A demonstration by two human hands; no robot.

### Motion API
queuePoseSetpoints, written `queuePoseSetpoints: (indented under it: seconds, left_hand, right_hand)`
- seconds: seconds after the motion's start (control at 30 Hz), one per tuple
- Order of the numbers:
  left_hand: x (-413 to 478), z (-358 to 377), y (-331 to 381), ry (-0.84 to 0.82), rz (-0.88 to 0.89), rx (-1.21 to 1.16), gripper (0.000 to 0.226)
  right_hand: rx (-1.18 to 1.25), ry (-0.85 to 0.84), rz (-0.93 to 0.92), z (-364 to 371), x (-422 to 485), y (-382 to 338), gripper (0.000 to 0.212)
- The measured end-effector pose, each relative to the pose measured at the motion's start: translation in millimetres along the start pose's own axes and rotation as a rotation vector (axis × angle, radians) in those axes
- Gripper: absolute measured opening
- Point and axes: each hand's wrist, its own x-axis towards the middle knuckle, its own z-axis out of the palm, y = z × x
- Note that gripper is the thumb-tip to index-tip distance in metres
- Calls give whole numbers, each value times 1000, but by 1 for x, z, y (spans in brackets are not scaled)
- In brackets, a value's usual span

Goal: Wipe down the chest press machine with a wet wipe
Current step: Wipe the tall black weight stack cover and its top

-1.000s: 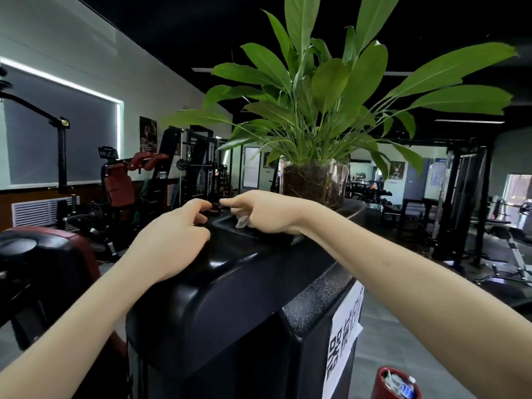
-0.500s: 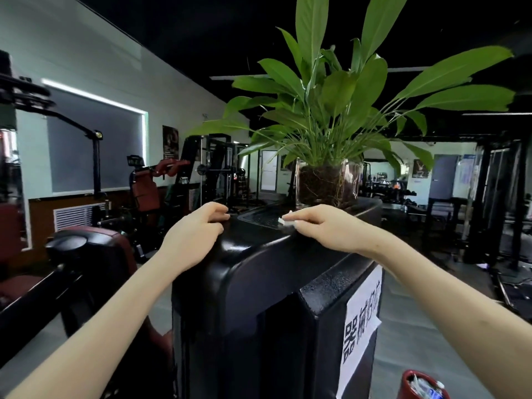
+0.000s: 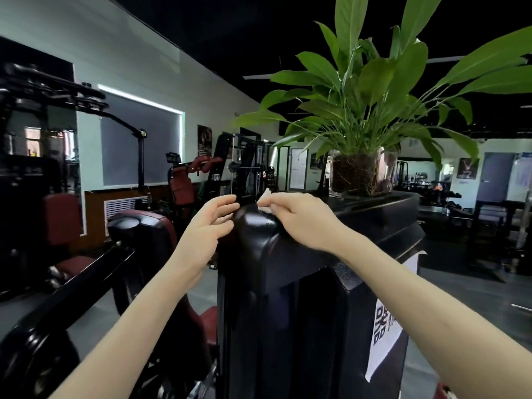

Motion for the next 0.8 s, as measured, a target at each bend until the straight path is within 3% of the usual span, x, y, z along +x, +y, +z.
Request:
queuePoseSetpoints:
  seconds: [0.1, 0.3, 0.37, 0.47, 0.53, 0.7, 0.8]
  left_hand:
    - [-9, -8, 3, 75, 14, 9, 44]
    - [-40, -24, 3, 186, 15, -4, 43]
    - [-52, -29, 3, 163, 2, 22, 43]
    - [-65, -35, 1, 166, -4, 57, 41]
    - [-70, -38, 0, 189, -10, 65, 41]
    - [-79, -34, -11, 261, -44, 48, 43]
    - [-89, -27, -15, 279, -67, 54, 42]
  right_hand:
    - [-194, -47, -83, 16, 7, -21, 33]
    - [-467, 251, -613, 46, -47, -8, 27]
    - [-426, 302, -532, 40, -53, 0, 30]
    - [-265, 250, -74, 26, -27, -14, 38]
    - [-408, 181, 56, 31, -7, -24, 38]
    - [-661, 245, -332, 68, -18, -35, 21]
    - [-825, 151, -538, 82, -36, -28, 19]
